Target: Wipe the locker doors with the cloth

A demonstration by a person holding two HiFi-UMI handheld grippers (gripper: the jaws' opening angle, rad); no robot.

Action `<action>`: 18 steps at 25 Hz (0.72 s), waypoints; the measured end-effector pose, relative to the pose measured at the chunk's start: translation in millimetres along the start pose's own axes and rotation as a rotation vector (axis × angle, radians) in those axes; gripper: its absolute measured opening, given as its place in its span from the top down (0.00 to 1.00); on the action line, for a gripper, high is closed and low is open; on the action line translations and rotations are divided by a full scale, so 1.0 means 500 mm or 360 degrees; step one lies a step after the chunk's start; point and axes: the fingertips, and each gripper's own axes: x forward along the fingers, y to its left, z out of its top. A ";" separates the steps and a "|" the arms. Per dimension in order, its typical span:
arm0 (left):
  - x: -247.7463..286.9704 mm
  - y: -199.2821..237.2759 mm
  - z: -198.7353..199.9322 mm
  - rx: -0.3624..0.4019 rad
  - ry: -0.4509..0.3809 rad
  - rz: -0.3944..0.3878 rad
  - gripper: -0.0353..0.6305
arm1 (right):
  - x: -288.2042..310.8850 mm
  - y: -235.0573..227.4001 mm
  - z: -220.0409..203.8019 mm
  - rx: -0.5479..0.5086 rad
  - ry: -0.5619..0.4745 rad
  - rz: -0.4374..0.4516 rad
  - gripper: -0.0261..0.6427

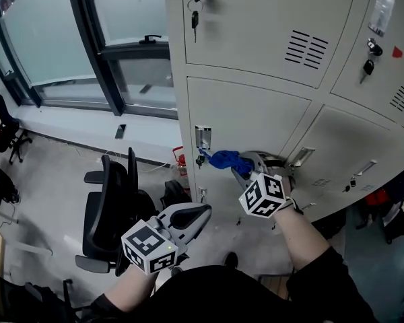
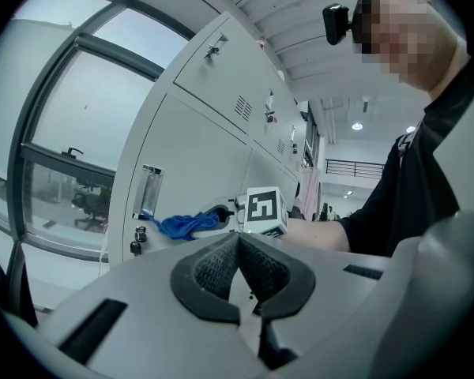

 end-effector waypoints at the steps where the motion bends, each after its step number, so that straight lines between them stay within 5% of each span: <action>1: -0.001 0.001 0.000 0.0001 0.0003 0.0003 0.94 | 0.012 0.014 -0.011 -0.0004 0.0027 0.0021 0.81; 12: -0.011 0.012 -0.005 0.0000 0.0015 0.0049 0.94 | 0.115 0.140 -0.131 -0.0038 0.0258 0.0247 0.81; 18: -0.012 0.006 -0.001 0.0012 -0.0001 0.0030 0.94 | 0.067 0.103 -0.088 -0.0088 0.0208 0.0162 0.81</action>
